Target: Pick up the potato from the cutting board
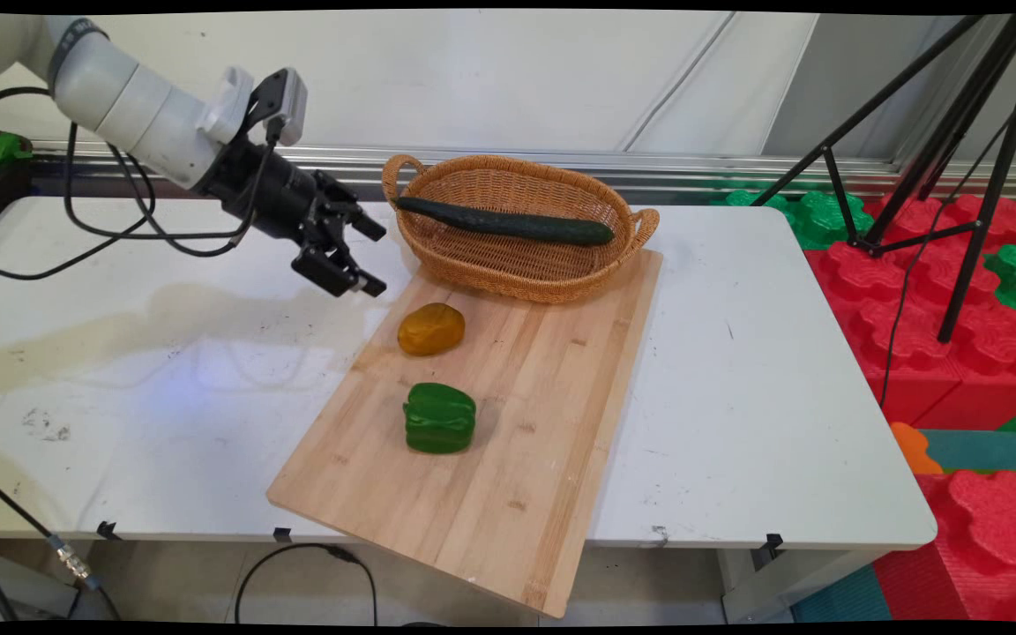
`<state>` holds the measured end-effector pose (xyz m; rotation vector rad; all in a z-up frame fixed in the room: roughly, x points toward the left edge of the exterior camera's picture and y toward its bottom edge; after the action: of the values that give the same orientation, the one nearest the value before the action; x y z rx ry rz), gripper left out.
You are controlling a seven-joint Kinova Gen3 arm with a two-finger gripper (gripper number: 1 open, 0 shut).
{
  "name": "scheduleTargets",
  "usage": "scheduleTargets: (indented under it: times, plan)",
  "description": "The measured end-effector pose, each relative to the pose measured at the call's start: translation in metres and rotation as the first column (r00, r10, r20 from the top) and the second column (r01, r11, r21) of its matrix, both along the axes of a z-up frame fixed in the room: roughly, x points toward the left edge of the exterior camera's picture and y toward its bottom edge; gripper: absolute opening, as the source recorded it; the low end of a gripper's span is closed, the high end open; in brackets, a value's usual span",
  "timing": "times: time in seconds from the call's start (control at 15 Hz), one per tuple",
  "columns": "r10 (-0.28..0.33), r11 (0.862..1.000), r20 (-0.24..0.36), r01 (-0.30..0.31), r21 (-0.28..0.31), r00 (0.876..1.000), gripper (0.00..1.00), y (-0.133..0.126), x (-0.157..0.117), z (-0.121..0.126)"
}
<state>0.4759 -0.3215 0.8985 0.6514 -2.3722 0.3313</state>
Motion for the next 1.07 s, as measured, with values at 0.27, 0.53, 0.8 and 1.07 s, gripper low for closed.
scheduleTargets:
  times: [0.27,0.53,0.8,1.07]
  plan:
    - [0.023,0.999,0.007,-0.024,0.037,1.0,1.0,0.005,-0.002,-0.015]
    - [0.069,0.995,0.016,-0.07,0.077,0.997,1.0,0.004,-0.009,-0.041]
    - [0.108,0.989,0.014,-0.108,0.105,0.994,1.0,-0.001,-0.019,-0.065]
    - [0.145,0.981,0.0,-0.144,0.127,0.989,1.0,-0.008,-0.029,-0.087]
